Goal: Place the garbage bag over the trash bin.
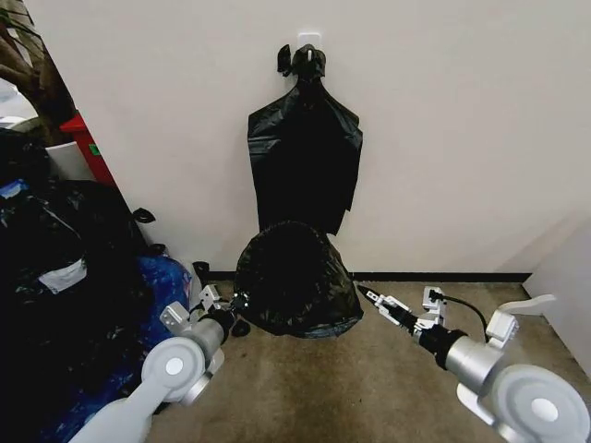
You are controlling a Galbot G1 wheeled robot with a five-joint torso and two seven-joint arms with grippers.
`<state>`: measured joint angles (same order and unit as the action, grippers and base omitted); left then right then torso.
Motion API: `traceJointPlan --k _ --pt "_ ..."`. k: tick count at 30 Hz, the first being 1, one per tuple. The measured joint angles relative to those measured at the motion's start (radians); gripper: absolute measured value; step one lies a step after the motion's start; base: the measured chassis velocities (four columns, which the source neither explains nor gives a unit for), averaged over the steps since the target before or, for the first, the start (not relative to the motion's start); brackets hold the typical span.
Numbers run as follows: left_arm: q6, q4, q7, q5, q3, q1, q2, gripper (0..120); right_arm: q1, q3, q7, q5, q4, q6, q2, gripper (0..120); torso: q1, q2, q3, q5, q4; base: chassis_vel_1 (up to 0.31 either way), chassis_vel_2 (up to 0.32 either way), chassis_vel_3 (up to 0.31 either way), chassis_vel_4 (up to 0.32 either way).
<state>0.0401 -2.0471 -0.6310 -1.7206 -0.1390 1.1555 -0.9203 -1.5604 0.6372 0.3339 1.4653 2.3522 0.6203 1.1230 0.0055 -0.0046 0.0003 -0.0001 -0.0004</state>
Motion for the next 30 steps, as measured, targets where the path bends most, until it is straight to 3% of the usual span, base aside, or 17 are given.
traceJointPlan --k 7,30 --pt "0.012 0.003 -0.039 -0.038 0.004 -0.024 -0.004 1 -0.037 -0.014 -0.036 -0.054 -0.037 -0.002 0.017 100 0.000 0.000 0.000 0.0001 -0.0003 0.000 0.000 0.000 0.000" --pt "0.025 -0.076 -0.090 -0.093 0.011 -0.029 0.002 1 0.070 -0.067 -0.161 -0.178 -0.328 -0.055 0.036 100 0.000 0.000 0.000 0.0004 -0.0001 0.000 0.000 0.000 0.000"
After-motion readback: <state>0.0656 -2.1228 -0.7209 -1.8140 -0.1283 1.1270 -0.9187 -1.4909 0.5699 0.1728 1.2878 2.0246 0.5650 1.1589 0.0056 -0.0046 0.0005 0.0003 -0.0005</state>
